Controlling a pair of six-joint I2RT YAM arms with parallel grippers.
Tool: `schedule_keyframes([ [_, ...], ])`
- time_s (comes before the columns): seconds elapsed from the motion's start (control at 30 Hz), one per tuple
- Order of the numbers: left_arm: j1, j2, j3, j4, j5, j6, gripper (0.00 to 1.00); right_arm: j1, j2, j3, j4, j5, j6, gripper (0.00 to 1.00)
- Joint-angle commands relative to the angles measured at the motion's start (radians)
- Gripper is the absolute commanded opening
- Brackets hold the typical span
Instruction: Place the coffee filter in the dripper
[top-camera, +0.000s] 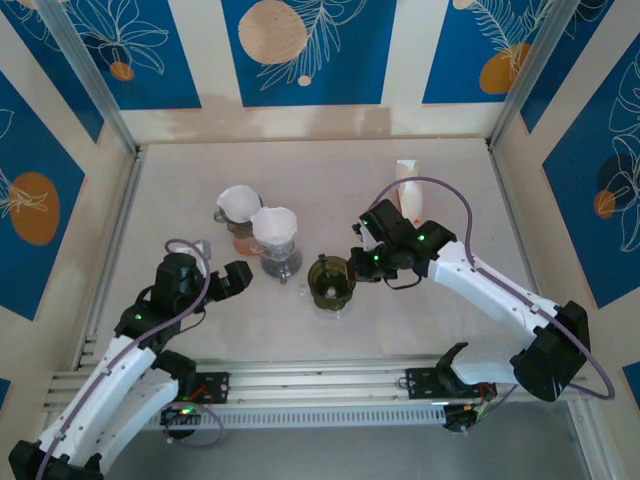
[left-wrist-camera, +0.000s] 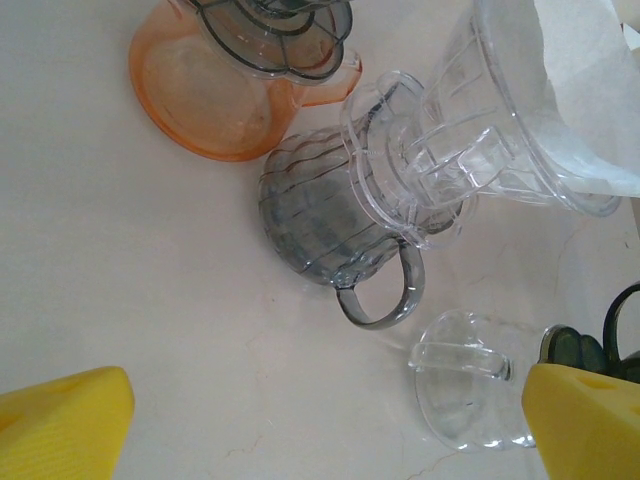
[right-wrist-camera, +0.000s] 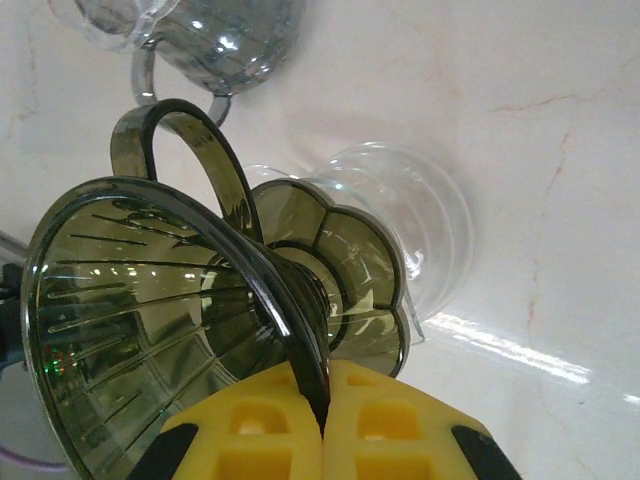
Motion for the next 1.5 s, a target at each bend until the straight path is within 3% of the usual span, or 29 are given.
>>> schedule_keyframes([
  [0.0, 0.013, -0.015, 0.028, -0.019, -0.009, 0.014, 1.00, 0.007, 0.010, 0.045, -0.029, 0.015, -0.018, 0.00],
  [0.67, 0.012, -0.018, 0.017, -0.015, -0.010, 0.008, 1.00, 0.036, 0.041, 0.056, -0.053, 0.085, -0.024, 0.02],
  [0.77, 0.012, -0.018, 0.018, -0.011, -0.010, 0.008, 1.00, 0.036, 0.036, 0.047, -0.045, 0.086, -0.021, 0.07],
  [0.87, 0.012, -0.017, 0.017, -0.011, -0.009, 0.008, 1.00, 0.037, 0.032, 0.049, -0.047, 0.088, -0.020, 0.18],
  [1.0, 0.012, -0.018, 0.016, -0.011, -0.007, 0.006, 1.00, 0.037, 0.019, 0.047, -0.047, 0.095, -0.016, 0.49],
  [1.07, 0.012, -0.019, 0.016, -0.010, -0.008, 0.004, 1.00, 0.036, 0.004, 0.047, -0.045, 0.111, -0.009, 0.55],
  [1.23, 0.012, -0.026, 0.017, -0.010, -0.013, 0.005, 1.00, 0.004, -0.060, 0.041, -0.029, 0.178, 0.007, 0.59],
  [1.47, 0.012, -0.015, 0.011, 0.002, -0.016, -0.004, 1.00, -0.189, -0.068, 0.044, 0.115, 0.162, -0.041, 0.58],
])
